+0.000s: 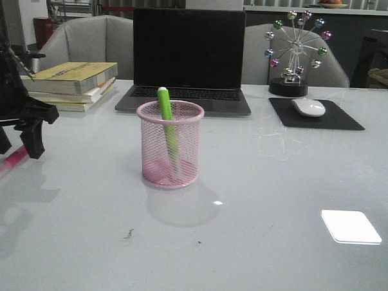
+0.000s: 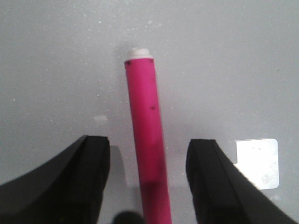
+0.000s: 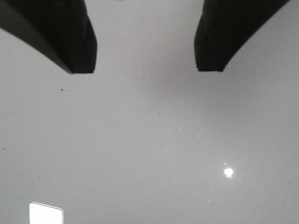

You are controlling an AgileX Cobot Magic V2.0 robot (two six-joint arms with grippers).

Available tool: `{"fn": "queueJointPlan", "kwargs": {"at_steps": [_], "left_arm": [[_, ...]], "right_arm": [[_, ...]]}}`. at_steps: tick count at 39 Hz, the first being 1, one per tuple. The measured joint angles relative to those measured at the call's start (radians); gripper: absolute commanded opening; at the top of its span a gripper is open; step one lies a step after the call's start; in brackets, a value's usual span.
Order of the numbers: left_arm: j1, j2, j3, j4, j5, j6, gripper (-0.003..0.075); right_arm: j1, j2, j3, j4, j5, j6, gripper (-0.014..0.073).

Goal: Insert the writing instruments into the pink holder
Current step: 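Lower the left gripper onto the pink marker and close on it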

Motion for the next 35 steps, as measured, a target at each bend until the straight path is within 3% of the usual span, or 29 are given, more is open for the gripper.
{"fn": "queueJointPlan", "kwargs": {"at_steps": [16,20,27,35], "left_arm": [[0.000,0.029,-0.014,-0.004,-0.007,0.000,0.0401],[0.000,0.029,-0.017,-0.005,0.001,0.000,0.0320],[0.000,0.031,-0.022,-0.006,0.022,0.000,0.0083],[0.000,0.032,-0.031,-0.008,0.055,0.000,0.0102]], "right_arm": [[0.000,0.000,0.000,0.000,0.000,0.000,0.0551],[0.000,0.000,0.000,0.000,0.000,0.000,0.0551],[0.000,0.000,0.000,0.000,0.000,0.000,0.0551],[0.000,0.000,0.000,0.000,0.000,0.000,0.0551]]}}
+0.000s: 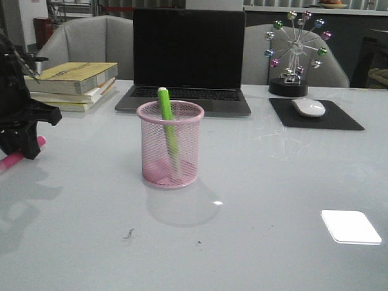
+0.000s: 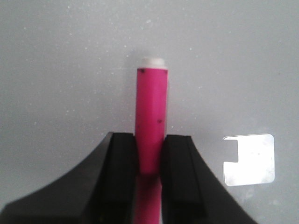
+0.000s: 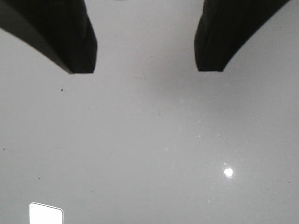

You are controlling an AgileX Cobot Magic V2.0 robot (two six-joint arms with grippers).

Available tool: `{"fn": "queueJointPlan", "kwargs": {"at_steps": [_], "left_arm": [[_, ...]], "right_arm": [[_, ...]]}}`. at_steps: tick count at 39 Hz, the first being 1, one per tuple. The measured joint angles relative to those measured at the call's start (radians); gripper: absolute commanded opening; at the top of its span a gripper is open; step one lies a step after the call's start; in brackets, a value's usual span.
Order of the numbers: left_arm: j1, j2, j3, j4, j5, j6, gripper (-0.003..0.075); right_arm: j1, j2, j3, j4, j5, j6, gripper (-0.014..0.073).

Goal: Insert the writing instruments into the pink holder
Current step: 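Lower the left gripper onto the pink marker and close on it, then lift the pink marker upright with the left gripper over the holder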

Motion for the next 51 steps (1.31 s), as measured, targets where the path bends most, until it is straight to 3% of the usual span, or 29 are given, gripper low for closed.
{"fn": "queueJointPlan", "kwargs": {"at_steps": [11,18,29,38,51], "left_arm": [[-0.025,0.004,-0.084,0.000,0.121,0.004,0.0101],[-0.075,-0.082,-0.158,0.000,0.085,0.014,0.0101],[-0.173,-0.273,-0.178,-0.092,-0.140,0.051,0.0101],[-0.299,-0.315,-0.174,-0.160,-0.326,0.098,0.0101],[-0.478,-0.329,0.043,-0.233,-0.748,0.106,0.0101]], "right_arm": [[0.000,0.000,0.000,0.000,0.000,0.000,0.0551],[0.000,0.000,0.000,0.000,0.000,0.000,0.0551],[0.000,0.000,0.000,0.000,0.000,0.000,0.0551],[0.000,0.000,0.000,0.000,0.000,0.000,0.0551],[0.000,0.000,0.009,0.000,0.002,0.000,0.0551]]}}
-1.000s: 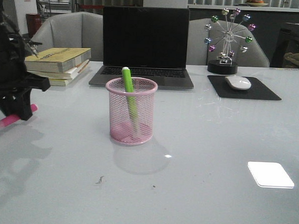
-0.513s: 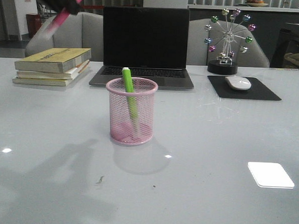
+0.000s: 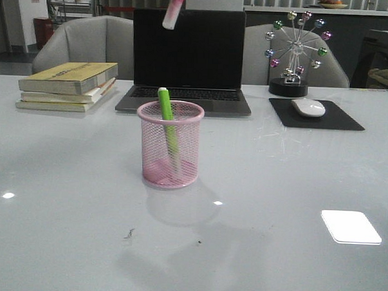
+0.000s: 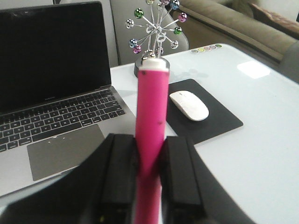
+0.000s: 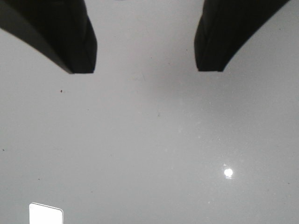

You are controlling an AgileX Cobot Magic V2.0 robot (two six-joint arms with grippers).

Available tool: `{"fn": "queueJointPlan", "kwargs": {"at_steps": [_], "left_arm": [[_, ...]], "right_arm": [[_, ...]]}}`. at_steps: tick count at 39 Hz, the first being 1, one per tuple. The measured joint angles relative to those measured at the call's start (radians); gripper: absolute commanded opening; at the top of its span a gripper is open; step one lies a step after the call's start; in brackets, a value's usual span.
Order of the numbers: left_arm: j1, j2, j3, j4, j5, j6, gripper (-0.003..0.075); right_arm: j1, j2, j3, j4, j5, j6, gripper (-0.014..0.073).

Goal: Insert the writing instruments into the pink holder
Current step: 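Lift the pink marker upright with the left gripper over the holder, then lower the pink marker into the holder and open the left gripper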

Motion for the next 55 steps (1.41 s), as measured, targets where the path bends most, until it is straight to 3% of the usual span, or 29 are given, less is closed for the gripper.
{"fn": "queueJointPlan", "kwargs": {"at_steps": [7,18,32,55], "left_arm": [[-0.027,-0.016,0.162,-0.094,-0.232,-0.010,0.0101],[-0.106,-0.016,0.273,-0.109,-0.443,-0.047,0.0101],[-0.112,0.018,0.385,-0.174,-0.563,-0.065,0.0101],[-0.112,0.018,0.398,-0.178,-0.569,-0.076,0.0109]], "right_arm": [[0.000,0.000,0.027,0.000,0.027,0.000,0.0551],[0.000,0.000,0.084,-0.001,0.029,0.000,0.0551],[0.000,0.000,0.093,-0.001,0.028,0.000,0.0551],[0.000,0.000,0.093,-0.002,-0.004,0.000,0.0551]]}}
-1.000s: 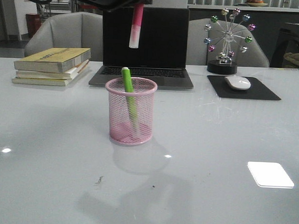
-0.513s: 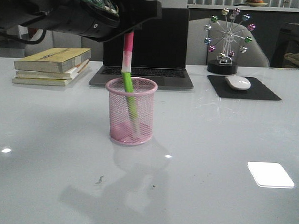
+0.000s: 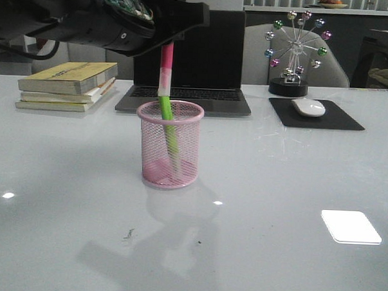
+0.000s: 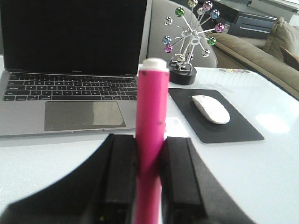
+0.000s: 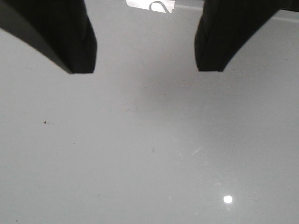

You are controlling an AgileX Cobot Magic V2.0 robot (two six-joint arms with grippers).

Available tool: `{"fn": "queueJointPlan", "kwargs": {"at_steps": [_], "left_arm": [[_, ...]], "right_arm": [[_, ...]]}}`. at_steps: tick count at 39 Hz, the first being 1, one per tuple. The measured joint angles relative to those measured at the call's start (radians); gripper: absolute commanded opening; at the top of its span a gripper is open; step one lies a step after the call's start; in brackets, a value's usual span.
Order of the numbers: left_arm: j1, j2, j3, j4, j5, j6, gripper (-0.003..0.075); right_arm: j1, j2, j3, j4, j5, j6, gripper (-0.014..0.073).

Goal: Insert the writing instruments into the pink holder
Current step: 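Lower the pink marker into the holder and open the left gripper, then withdraw the left gripper up and away from the holder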

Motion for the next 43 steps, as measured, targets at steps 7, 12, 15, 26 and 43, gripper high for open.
{"fn": "queueJointPlan", "kwargs": {"at_steps": [7,12,15,26,43], "left_arm": [[0.000,0.000,0.000,0.000,0.018,0.000,0.0247],[0.000,0.000,0.000,0.000,0.034,0.000,0.0349],[0.000,0.000,0.000,0.000,0.034,0.000,0.0367],[0.000,0.000,0.000,0.000,0.030,0.000,0.0365],[0.112,-0.228,0.002,0.002,0.082,0.194,0.0365]], "right_arm": [[0.000,0.000,0.000,0.000,-0.001,0.000,0.0551],[0.000,0.000,0.000,0.000,-0.001,0.000,0.0551],[0.000,0.000,0.000,0.000,-0.001,0.000,0.0551],[0.000,0.000,0.000,0.000,-0.002,0.000,0.0551],[0.000,0.000,0.000,0.000,-0.007,0.000,0.0551]]}}
